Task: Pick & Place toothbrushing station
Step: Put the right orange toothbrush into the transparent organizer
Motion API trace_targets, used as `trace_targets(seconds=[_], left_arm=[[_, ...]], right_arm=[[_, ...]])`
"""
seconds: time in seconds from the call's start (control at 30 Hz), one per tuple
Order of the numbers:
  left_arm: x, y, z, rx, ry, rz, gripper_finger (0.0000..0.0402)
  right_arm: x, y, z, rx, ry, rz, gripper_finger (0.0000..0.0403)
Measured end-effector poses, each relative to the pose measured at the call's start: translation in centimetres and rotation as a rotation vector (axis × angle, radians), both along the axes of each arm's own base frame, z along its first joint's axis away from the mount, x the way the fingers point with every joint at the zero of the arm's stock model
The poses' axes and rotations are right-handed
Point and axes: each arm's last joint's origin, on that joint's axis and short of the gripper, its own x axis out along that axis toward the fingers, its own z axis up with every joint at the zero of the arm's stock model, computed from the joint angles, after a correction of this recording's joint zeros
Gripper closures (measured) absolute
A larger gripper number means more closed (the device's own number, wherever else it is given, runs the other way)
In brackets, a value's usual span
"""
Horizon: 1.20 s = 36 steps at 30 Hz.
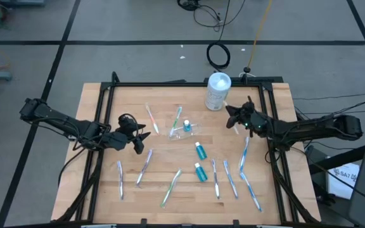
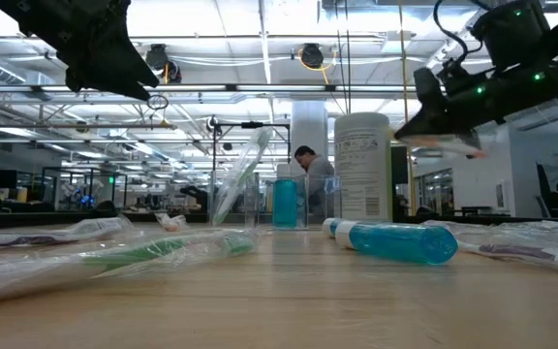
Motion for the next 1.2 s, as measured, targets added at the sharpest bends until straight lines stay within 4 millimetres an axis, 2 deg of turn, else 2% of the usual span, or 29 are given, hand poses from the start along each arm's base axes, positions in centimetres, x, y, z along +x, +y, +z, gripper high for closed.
trace_targets(seconds=[0.27, 0.6, 0.97, 1.2], left_arm=[[0.0, 0.0, 0.0, -0.001, 0.000, 0.000, 0.0192], [0.0, 0.0, 0.0, 0.016, 0.005, -0.010, 0.0192], [0.6, 0.0, 0.8, 0.069, -0.045, -0.050, 0.0192], [0.6, 0.0, 0.8, 0.090, -0.042, -0.059, 0.0192]], right_arm=[[0.7, 1.2, 1.5, -0.087, -0.109, 0.185, 0.0389], [1.3, 2.5, 2.6, -0.126, -0.245, 0.257, 0.0389], [2.8, 3.9, 2.8, -0.245, -0.387, 0.330, 0.0384], [5.7, 4.4, 4.4, -0.377, -0.401, 0.471, 0.0386]])
